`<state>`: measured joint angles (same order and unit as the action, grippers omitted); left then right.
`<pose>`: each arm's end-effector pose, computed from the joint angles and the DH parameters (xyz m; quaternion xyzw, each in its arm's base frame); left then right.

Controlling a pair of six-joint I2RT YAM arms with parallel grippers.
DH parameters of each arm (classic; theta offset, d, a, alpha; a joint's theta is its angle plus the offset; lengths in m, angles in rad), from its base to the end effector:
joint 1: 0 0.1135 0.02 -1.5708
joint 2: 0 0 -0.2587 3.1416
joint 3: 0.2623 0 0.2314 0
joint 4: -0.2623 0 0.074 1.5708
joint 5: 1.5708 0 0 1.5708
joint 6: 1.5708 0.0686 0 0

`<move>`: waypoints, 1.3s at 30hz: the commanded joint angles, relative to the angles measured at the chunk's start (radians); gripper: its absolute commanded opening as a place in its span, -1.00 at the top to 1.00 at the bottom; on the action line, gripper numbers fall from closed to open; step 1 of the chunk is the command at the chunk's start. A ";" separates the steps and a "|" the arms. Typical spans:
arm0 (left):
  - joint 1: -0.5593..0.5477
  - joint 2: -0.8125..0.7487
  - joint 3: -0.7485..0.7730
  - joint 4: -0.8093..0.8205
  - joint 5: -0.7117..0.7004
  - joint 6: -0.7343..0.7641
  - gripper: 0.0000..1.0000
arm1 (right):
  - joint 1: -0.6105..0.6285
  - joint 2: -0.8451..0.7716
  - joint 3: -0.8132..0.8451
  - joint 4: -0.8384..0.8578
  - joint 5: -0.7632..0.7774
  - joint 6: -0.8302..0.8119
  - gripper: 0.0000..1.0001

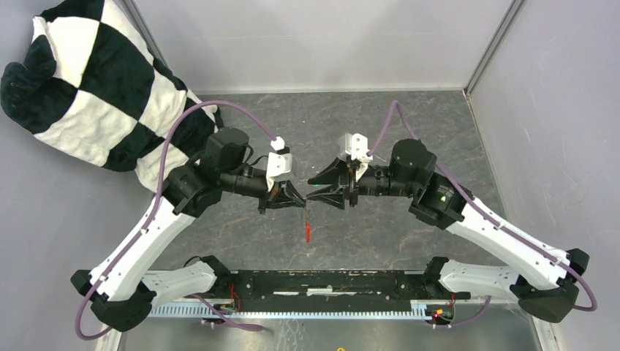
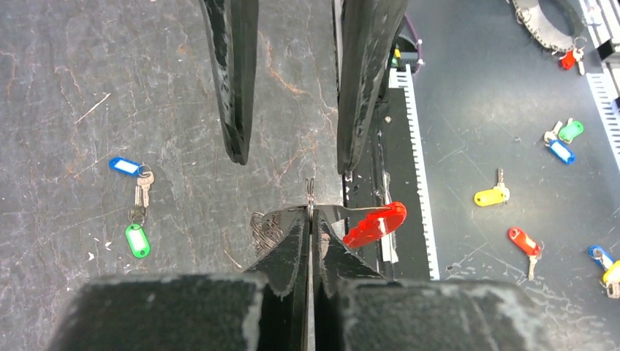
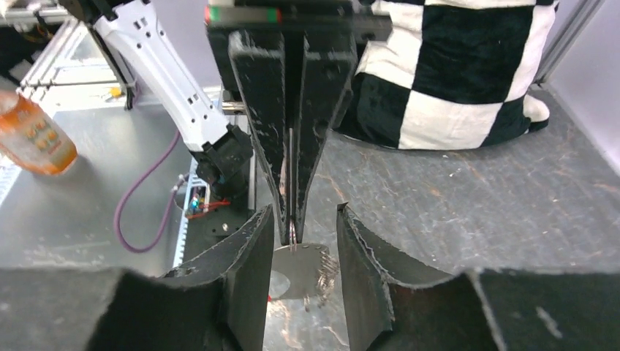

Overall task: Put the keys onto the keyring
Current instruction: Adjust the keyring.

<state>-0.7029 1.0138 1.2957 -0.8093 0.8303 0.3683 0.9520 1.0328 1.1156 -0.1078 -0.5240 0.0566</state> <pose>0.1085 -0.1583 0.3924 0.5777 0.5796 -0.4207 0.3914 0.1104 0.2142 0.4106 -0.4623 0.5450 0.4882 0.5008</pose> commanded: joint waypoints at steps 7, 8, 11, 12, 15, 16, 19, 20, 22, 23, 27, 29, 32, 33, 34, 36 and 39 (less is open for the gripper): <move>-0.001 0.082 0.155 -0.199 0.015 0.206 0.96 | -0.013 0.135 0.256 -0.386 -0.170 -0.257 0.24; -0.002 0.085 0.158 -0.201 0.012 0.210 0.96 | -0.014 0.142 0.259 -0.385 -0.180 -0.254 0.25; -0.002 0.089 0.164 -0.202 0.009 0.216 0.96 | -0.013 0.169 0.276 -0.385 -0.192 -0.247 0.31; -0.002 0.088 0.165 -0.203 0.010 0.216 0.96 | -0.013 0.174 0.279 -0.380 -0.195 -0.243 0.32; -0.003 0.088 0.168 -0.215 0.017 0.230 0.96 | -0.014 0.185 0.286 -0.367 -0.179 -0.233 0.35; -0.003 0.088 0.169 -0.219 0.018 0.235 0.96 | -0.012 0.187 0.288 -0.362 -0.176 -0.229 0.37; -0.003 0.088 0.165 -0.223 0.017 0.239 0.96 | -0.013 0.196 0.292 -0.351 -0.174 -0.221 0.39; -0.003 0.088 0.164 -0.225 0.019 0.241 0.96 | -0.013 0.199 0.295 -0.350 -0.170 -0.219 0.40; -0.003 0.086 0.161 -0.229 0.021 0.247 0.96 | -0.013 0.202 0.300 -0.349 -0.165 -0.219 0.42; -0.003 0.086 0.159 -0.233 0.021 0.251 0.96 | -0.013 0.202 0.304 -0.349 -0.161 -0.221 0.42; -0.003 0.089 0.162 -0.235 0.023 0.257 0.96 | -0.012 0.211 0.318 -0.352 -0.172 -0.218 0.49; -0.004 0.092 0.165 -0.235 0.027 0.258 0.96 | -0.013 0.217 0.319 -0.359 -0.174 -0.216 0.50; -0.003 0.092 0.168 -0.235 0.025 0.254 0.96 | -0.013 0.225 0.313 -0.375 -0.175 -0.219 0.47; -0.003 0.092 0.169 -0.235 0.026 0.256 0.96 | -0.013 0.225 0.310 -0.376 -0.173 -0.219 0.46; -0.003 0.088 0.167 -0.235 0.026 0.257 0.95 | -0.013 0.226 0.308 -0.375 -0.174 -0.218 0.46; -0.003 0.086 0.167 -0.235 0.027 0.258 0.96 | -0.013 0.229 0.308 -0.374 -0.172 -0.215 0.47; -0.003 0.085 0.169 -0.235 0.030 0.258 0.96 | -0.014 0.232 0.307 -0.364 -0.175 -0.209 0.55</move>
<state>-0.7029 1.1046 1.4223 -1.0588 0.8288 0.5968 0.9413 1.2579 1.3930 -0.4889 -0.6941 -0.1616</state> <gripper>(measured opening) 0.035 0.249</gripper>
